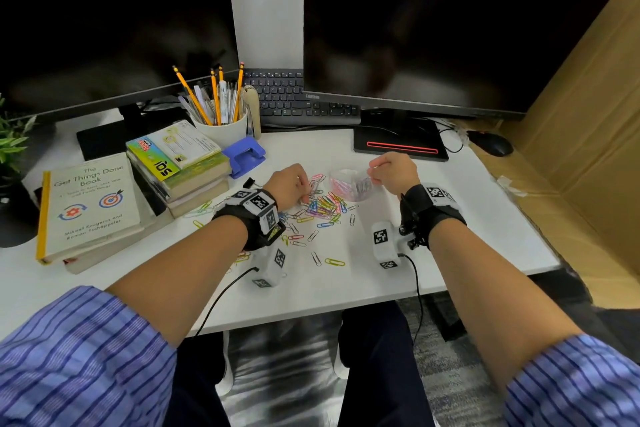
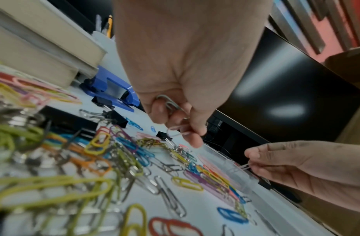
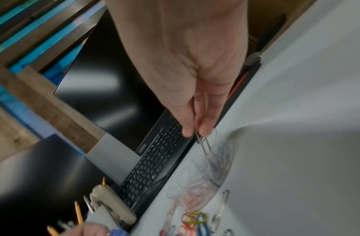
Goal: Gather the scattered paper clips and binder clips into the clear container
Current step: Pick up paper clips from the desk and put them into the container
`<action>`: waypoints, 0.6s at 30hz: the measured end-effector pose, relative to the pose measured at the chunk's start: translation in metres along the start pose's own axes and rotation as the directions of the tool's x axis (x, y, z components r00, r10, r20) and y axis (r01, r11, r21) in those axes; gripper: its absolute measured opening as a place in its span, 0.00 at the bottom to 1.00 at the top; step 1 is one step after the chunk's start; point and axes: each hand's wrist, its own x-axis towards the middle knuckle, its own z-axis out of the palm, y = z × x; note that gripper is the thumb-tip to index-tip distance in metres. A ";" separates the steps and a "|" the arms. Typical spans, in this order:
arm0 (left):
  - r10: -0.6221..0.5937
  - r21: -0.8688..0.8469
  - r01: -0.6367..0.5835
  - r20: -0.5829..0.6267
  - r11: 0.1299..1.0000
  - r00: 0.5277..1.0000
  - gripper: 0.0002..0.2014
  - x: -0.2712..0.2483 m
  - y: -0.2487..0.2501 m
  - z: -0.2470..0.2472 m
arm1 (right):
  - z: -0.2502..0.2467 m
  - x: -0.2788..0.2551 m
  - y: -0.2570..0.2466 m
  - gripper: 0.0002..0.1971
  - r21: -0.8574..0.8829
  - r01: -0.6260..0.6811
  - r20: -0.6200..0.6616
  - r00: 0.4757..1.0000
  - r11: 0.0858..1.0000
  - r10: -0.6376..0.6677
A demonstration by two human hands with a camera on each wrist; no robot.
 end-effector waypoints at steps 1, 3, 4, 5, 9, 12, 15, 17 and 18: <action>-0.011 -0.007 0.011 -0.002 1.000 1.000 0.08 -0.001 0.000 -0.001 | 0.000 -0.001 -0.001 0.06 -0.059 0.011 0.030 1.000 0.998 -0.009; -0.022 0.033 0.021 0.030 0.999 0.999 0.08 -0.002 0.000 -0.003 | 0.002 -0.004 -0.004 0.06 -0.176 0.053 0.101 0.994 0.983 -0.036; -0.034 0.092 0.028 0.059 0.995 0.998 0.11 -0.002 0.000 -0.004 | 0.003 -0.005 -0.005 0.07 -0.216 0.075 0.115 0.992 0.973 -0.051; -0.045 0.149 0.031 0.086 0.988 0.995 0.14 -0.002 0.000 -0.004 | 0.004 -0.006 -0.006 0.08 -0.253 0.100 0.114 0.991 0.962 -0.073; -0.069 0.193 0.046 0.114 0.980 0.991 0.15 -0.003 0.000 -0.004 | 0.010 -0.011 -0.012 0.12 -0.428 0.219 0.122 0.975 0.877 -0.184; -0.060 0.126 0.051 0.066 0.991 0.996 0.11 -0.003 -0.002 -0.006 | 0.014 -0.021 -0.022 0.10 -0.353 0.305 0.151 0.951 0.884 -0.268; -0.032 0.226 0.000 0.135 0.974 0.990 0.05 -0.004 -0.001 -0.006 | 0.022 -0.037 -0.031 0.07 -0.272 0.340 0.329 0.912 0.900 -0.244; -0.039 0.322 -0.009 0.140 0.947 0.989 0.09 -0.004 -0.001 -0.005 | 0.030 -0.044 -0.032 0.07 -0.274 0.377 0.512 0.836 0.885 -0.197; -0.043 0.349 -0.004 0.128 0.937 0.991 0.11 -0.004 -0.001 -0.005 | 0.034 -0.046 -0.032 0.07 -0.274 0.389 0.569 0.803 0.880 -0.178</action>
